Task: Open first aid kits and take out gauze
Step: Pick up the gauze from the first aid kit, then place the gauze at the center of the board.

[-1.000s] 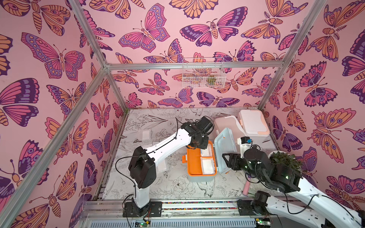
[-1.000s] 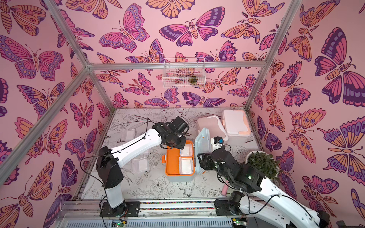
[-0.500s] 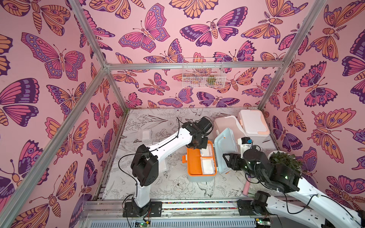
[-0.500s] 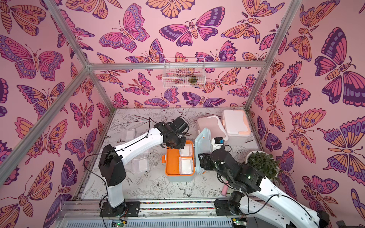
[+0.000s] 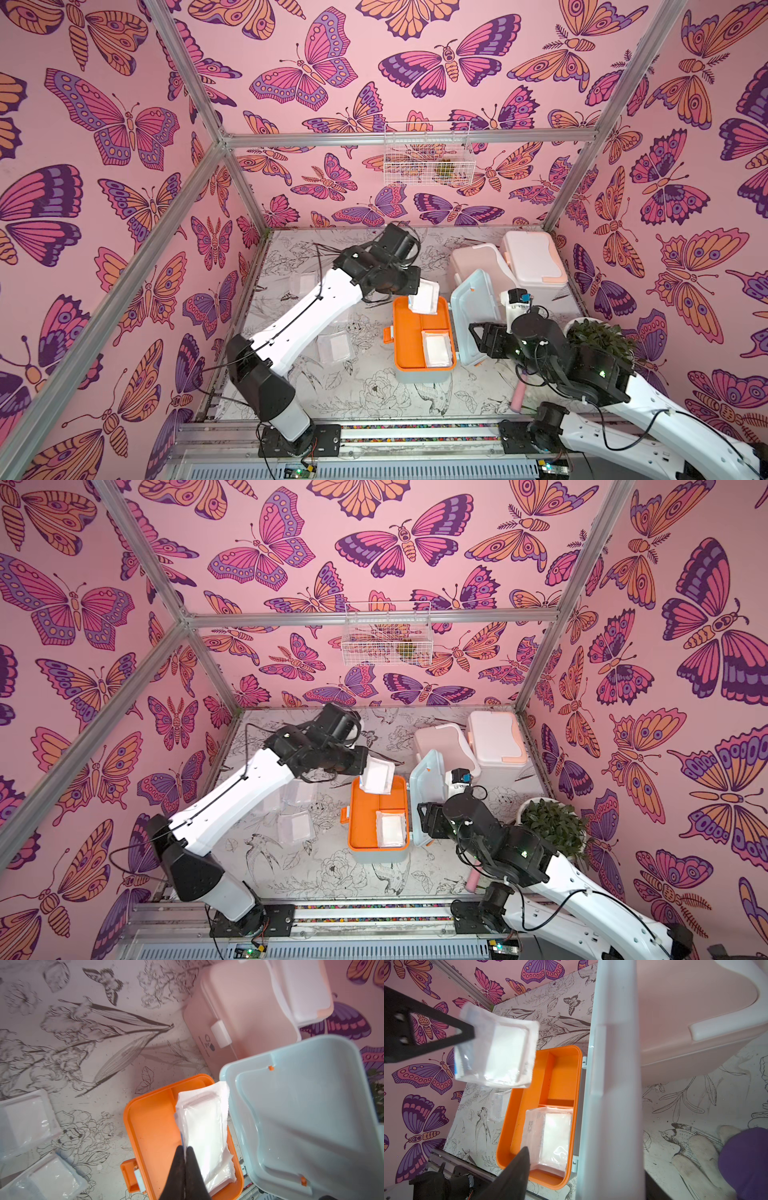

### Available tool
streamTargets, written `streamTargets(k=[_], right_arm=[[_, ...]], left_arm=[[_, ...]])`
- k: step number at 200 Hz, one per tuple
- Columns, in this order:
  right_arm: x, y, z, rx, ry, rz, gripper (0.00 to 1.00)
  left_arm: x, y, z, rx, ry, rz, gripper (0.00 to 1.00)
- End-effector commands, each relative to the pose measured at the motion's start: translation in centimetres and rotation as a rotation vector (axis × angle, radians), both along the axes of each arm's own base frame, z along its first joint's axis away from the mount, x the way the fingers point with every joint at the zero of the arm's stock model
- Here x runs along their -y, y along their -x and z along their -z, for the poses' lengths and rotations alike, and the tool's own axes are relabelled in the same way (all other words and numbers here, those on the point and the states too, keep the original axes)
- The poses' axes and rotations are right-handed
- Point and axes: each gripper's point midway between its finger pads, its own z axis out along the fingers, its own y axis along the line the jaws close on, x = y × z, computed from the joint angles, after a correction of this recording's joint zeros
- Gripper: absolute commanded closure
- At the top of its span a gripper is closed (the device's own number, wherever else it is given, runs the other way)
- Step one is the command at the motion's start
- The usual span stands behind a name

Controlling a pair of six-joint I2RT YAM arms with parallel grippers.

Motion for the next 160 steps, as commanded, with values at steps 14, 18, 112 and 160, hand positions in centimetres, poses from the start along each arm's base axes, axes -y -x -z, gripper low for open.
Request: streamTargets(k=[14,18,112,160], right_arm=[[0.3,0.0,0.6,-0.009,0.026,0.013,0.33],[0.4,0.0,0.6,-0.01,0.028,0.014,0.33],[-0.1,0.1,1.3,-0.036,0.041,-0.006,0.33],[-0.1,0.2,1.5,-0.051,0.053,-0.01,0.33]], left_arm=[[-6.9,-2.7,2.7,-0.046,-0.084,-0.087,1.0],[-7.8,-3.1,3.0,-0.047,-0.093,-0.102,1.0],[-21.7,-12.7,11.1,-0.123,-0.128,-0.375,1.0],[-23.2,-16.8,14.6,-0.144,-0.083,-0.347,1.0]])
